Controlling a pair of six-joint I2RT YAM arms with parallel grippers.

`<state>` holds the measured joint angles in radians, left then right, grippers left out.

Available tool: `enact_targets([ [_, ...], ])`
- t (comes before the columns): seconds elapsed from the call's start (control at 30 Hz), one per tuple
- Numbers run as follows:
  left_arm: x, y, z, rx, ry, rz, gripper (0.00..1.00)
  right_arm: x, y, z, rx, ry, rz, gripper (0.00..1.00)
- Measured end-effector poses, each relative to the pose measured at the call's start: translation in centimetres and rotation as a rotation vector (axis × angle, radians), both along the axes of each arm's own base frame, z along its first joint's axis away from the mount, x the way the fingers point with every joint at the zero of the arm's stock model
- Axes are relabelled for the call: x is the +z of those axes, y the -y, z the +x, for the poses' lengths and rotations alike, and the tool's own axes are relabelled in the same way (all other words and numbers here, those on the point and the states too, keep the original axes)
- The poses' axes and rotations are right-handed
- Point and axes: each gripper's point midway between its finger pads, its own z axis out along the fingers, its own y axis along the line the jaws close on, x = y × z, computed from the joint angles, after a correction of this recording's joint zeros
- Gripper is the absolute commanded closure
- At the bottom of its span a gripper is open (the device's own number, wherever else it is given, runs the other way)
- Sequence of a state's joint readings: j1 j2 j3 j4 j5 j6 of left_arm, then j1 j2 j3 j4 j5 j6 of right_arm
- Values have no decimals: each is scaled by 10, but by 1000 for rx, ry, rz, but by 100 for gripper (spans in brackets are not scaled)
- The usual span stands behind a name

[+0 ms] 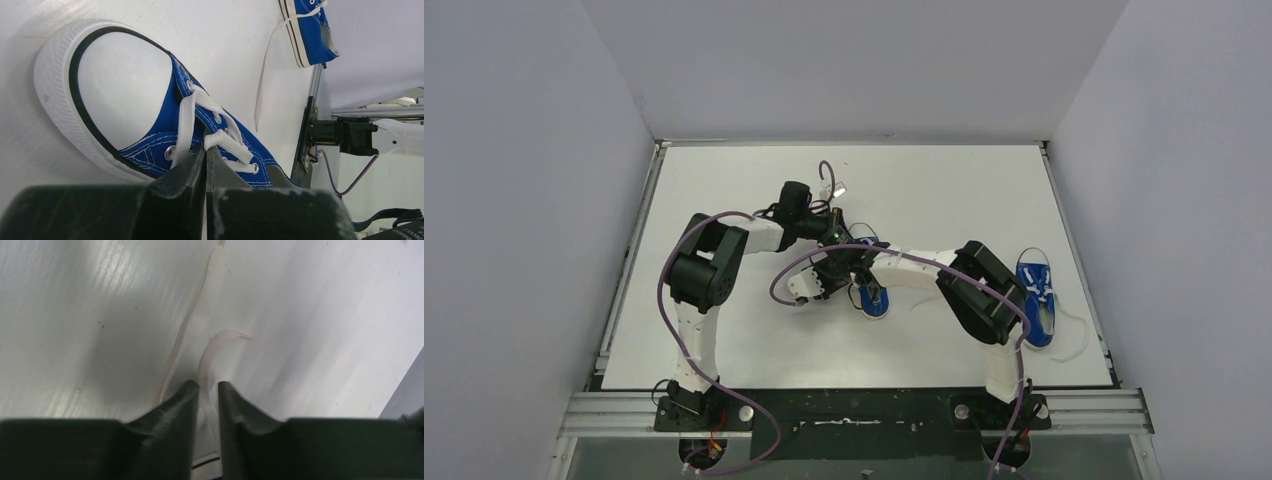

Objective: Tie the shoes
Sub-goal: Wrap the shoelace around the shoelace.

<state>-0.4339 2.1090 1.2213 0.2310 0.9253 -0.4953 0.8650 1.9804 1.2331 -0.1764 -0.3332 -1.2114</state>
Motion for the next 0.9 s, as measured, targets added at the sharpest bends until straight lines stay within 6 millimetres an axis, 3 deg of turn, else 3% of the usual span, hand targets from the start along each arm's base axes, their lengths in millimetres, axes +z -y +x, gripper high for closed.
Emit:
enact_targets([
  [0.07, 0, 0, 0, 0, 2, -2, 100, -2, -1, 1, 5, 1, -3, 100],
  [0.23, -2, -1, -1, -1, -4, -3, 100, -3, -2, -3, -10, -32, 9, 100],
  [0.37, -1, -2, -2, 1, -11, -5, 100, 4, -1, -11, -122, -133, 67, 100],
  [0.47, -1, -3, -5, 10, -30, -4, 100, 29, 0, -19, -258, -223, 166, 100],
  [0.57, 4, -6, -10, 26, -53, -5, 100, 67, 6, -30, -425, -317, 307, 100],
  [0.77, 22, -7, -15, 55, -80, -18, 100, 135, 38, -46, -833, -535, 563, 100],
  [0.9, 24, -8, -17, 85, -110, -17, 100, 142, 78, -45, -1229, -717, 585, 100],
])
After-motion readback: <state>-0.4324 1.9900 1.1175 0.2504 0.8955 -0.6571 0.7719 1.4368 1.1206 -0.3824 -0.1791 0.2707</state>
